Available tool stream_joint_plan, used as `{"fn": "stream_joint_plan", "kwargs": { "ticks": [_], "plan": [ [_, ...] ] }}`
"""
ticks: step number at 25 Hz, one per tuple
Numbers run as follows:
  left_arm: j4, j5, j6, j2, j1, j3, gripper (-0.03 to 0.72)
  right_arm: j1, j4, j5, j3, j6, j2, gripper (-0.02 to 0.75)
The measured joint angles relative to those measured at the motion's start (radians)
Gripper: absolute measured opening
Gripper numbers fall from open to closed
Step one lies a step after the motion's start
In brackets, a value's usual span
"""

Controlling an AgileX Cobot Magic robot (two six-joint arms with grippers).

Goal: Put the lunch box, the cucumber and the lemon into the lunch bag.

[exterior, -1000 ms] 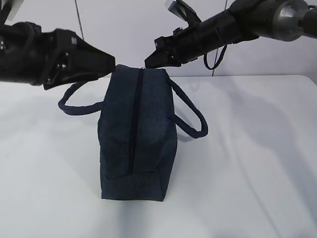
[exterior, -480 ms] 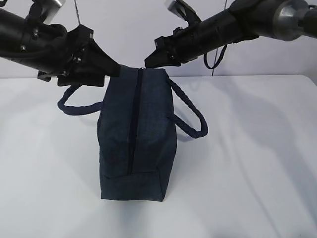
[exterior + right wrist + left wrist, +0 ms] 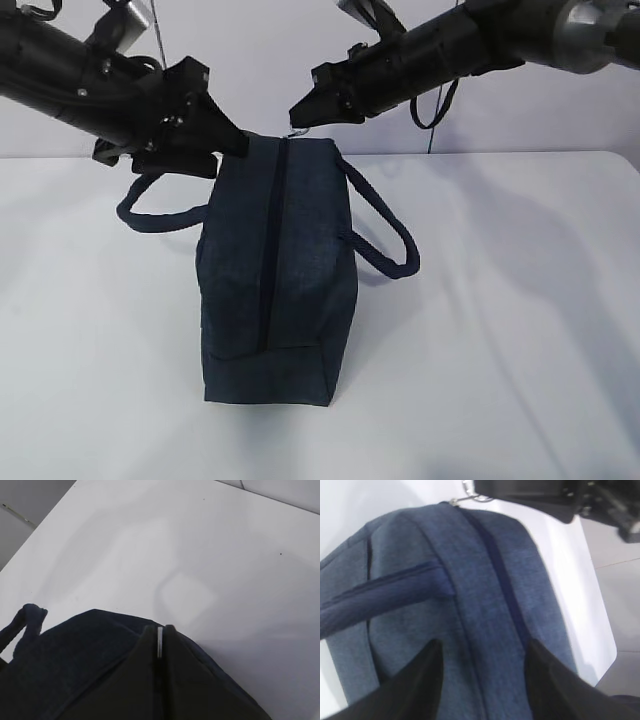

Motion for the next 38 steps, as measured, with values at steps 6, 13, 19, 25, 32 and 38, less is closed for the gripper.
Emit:
{"fn": "stream_joint_plan", "kwargs": {
  "ticks": [6, 13, 19, 25, 32, 38],
  "plan": [
    [0.008, 0.004, -0.008, 0.054, 0.0, -0.006, 0.378, 0.0, -0.002, 0.01, 0.0, -0.002, 0.0, -0.013],
    [0.002, 0.017, -0.012, 0.057, 0.0, -0.006, 0.119, 0.0, -0.002, 0.019, 0.0, -0.002, 0.0, -0.013],
    [0.003, 0.03, -0.001, 0.056, 0.0, -0.006, 0.006, 0.0, 0.002, 0.021, 0.0, -0.002, 0.0, -0.013],
    [0.023, 0.058, 0.015, 0.056, 0.001, -0.008, 0.003, 0.0, 0.018, 0.024, 0.0, 0.0, 0.0, -0.013],
    [0.031, 0.088, 0.043, 0.056, -0.002, -0.008, 0.003, 0.0, 0.046, 0.02, 0.0, 0.035, 0.0, -0.013],
    [0.034, 0.086, 0.053, 0.056, -0.028, -0.008, 0.003, 0.0, 0.046, -0.013, 0.0, 0.089, 0.0, -0.013]
  ]
}}
